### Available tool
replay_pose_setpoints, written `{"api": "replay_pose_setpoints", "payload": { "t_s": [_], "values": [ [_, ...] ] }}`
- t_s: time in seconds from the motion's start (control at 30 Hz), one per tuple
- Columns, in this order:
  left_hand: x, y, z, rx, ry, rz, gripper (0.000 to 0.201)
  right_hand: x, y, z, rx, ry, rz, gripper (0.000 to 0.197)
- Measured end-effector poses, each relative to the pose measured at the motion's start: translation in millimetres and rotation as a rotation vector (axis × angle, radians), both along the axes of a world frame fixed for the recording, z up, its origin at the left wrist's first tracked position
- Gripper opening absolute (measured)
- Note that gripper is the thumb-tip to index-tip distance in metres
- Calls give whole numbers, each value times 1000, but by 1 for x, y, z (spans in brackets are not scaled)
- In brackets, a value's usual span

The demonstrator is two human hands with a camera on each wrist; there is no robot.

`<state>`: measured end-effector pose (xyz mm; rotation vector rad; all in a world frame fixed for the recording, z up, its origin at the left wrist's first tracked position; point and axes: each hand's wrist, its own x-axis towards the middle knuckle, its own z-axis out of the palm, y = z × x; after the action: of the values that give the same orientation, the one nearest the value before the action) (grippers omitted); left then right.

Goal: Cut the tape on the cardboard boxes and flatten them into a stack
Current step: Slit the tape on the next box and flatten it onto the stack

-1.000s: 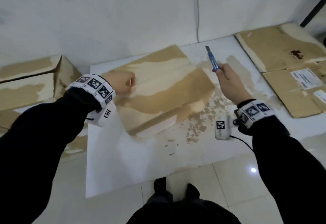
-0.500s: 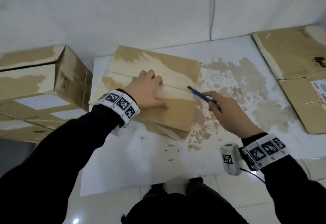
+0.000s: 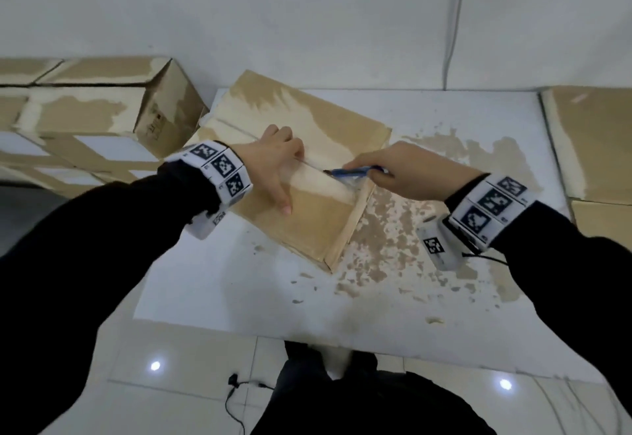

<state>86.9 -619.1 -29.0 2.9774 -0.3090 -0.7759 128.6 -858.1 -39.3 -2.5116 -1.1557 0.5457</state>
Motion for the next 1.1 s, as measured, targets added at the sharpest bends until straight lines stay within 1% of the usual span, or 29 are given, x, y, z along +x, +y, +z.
{"api": "replay_pose_setpoints", "payload": {
  "t_s": [0.1, 0.23, 0.33, 0.4, 0.53, 0.63, 0.7, 0.77, 0.87, 0.9, 0.97, 1.03, 1.07, 1.1],
  "values": [
    [4, -6, 2, 26, -2, 23, 93, 6, 7, 13, -56, -1, 38, 42],
    [6, -12, 4, 14, -32, -20, 95, 4, -2, 31, -142, -26, 101, 40],
    [4, -16, 5, -2, -66, -54, 94, 5, -7, 37, -60, -17, 61, 41],
    [3, -16, 5, -16, -74, -61, 94, 4, -3, 34, -30, 7, 11, 41],
    [0, -12, 5, -52, -76, -60, 94, -11, 8, 22, -63, 81, 14, 43],
    [0, -12, 3, -86, -73, -55, 93, -18, -5, 20, -89, 87, 32, 43],
    [1, -11, 3, -103, -67, -53, 92, -22, -23, 16, -107, 137, 48, 42],
    [3, -12, 2, -111, -69, -57, 91, -24, -43, 12, -73, 211, 19, 39],
    [9, -15, 1, -101, -70, -52, 90, -33, -65, 0, 3, 296, -96, 35],
    [11, -15, 1, -98, -70, -52, 90, -38, -69, -6, 56, 356, -149, 35],
    [13, -17, 0, -87, -69, -60, 91, -50, -71, -20, 231, 535, -294, 34],
    [16, -19, 0, -77, -60, -69, 90, -61, -67, -31, 380, 648, -423, 34],
    [17, -19, 1, -75, -58, -63, 90, -67, -65, -35, 402, 675, -438, 35],
    [18, -19, 2, -81, -68, -48, 90, -75, -63, -36, 395, 700, -400, 35]
  ]
}}
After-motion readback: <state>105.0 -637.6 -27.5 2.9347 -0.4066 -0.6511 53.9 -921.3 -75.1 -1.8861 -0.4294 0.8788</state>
